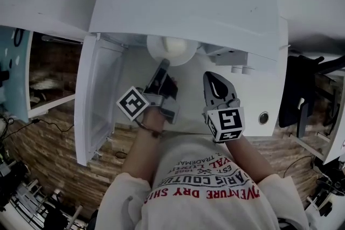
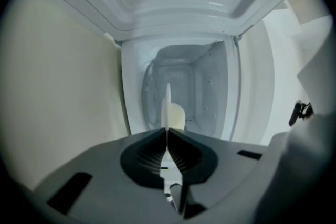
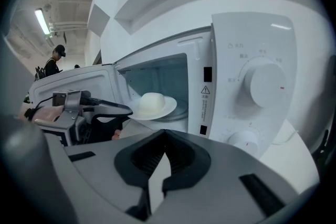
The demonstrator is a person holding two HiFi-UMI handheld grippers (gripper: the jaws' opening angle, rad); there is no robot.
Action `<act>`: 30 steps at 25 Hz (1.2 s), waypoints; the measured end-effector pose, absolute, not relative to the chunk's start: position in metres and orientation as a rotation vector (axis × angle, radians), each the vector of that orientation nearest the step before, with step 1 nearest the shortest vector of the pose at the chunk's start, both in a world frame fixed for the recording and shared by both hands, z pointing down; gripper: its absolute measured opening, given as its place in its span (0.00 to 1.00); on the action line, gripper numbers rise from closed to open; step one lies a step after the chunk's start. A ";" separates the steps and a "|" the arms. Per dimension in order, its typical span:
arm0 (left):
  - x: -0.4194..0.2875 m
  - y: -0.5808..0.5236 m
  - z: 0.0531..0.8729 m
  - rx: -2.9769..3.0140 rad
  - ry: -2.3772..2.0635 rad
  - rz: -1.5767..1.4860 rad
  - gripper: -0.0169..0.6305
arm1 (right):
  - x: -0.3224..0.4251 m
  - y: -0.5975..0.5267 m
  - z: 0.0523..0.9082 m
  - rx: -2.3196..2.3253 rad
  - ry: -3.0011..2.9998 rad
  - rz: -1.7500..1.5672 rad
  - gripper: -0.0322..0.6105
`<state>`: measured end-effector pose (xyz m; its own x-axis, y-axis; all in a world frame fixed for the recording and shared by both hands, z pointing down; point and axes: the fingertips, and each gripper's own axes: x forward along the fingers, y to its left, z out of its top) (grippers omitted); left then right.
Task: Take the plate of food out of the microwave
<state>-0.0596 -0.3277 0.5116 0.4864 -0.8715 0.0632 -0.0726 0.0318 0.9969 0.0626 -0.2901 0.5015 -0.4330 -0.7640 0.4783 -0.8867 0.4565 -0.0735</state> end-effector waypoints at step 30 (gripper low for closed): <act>-0.084 -0.207 0.377 1.615 -0.845 -0.771 0.05 | 0.059 -0.252 0.377 1.603 -2.510 0.127 0.05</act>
